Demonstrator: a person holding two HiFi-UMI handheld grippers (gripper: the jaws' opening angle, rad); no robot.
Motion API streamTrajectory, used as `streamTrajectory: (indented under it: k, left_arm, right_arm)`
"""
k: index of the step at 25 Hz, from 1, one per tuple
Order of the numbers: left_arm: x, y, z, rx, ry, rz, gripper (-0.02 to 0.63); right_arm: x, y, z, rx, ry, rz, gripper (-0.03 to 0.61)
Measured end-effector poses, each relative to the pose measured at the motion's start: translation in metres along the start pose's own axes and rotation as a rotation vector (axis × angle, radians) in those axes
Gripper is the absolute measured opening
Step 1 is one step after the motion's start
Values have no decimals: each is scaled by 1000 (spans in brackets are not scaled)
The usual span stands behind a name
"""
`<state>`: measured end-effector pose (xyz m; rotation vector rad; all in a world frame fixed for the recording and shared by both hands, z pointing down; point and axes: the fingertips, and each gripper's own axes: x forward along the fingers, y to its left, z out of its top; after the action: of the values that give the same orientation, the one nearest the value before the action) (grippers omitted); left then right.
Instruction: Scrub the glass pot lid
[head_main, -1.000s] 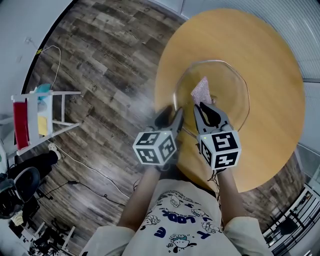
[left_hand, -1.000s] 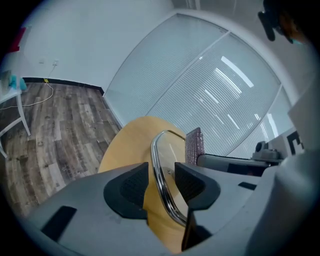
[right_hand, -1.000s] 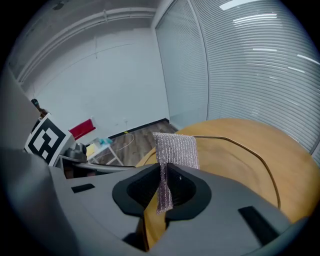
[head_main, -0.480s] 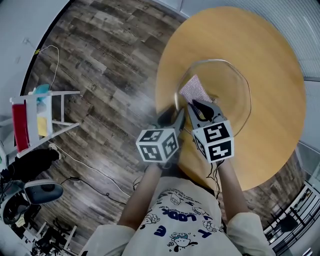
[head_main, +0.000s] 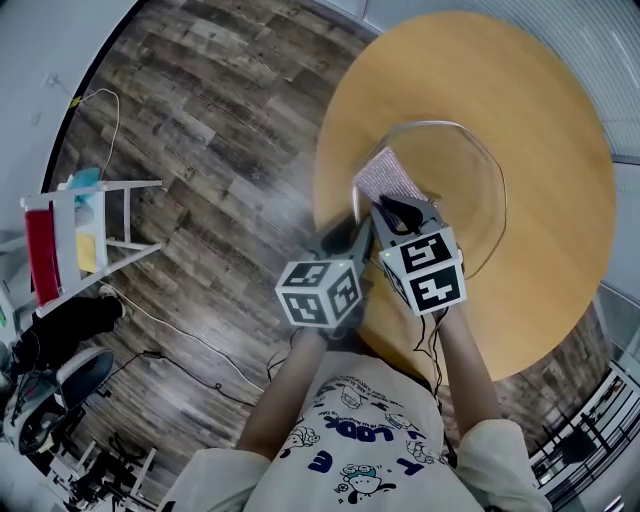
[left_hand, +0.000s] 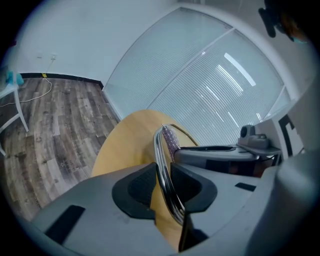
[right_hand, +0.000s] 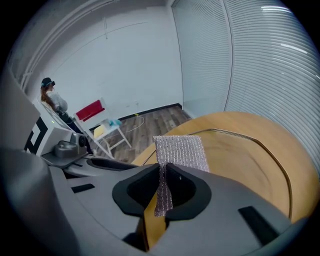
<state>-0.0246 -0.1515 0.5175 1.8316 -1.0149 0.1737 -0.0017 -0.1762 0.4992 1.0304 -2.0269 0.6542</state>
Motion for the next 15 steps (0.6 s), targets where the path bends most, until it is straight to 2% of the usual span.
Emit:
streamTrajectory:
  k: [8,15]
  left_arm:
    - [1,2,3,-20,-14,14,86]
    - [3,3,3,-24,-16,22,86]
  right_arm:
    - [7,-11,3,-26,21,-12,55]
    - [12,-37,7,7,11,-43,55]
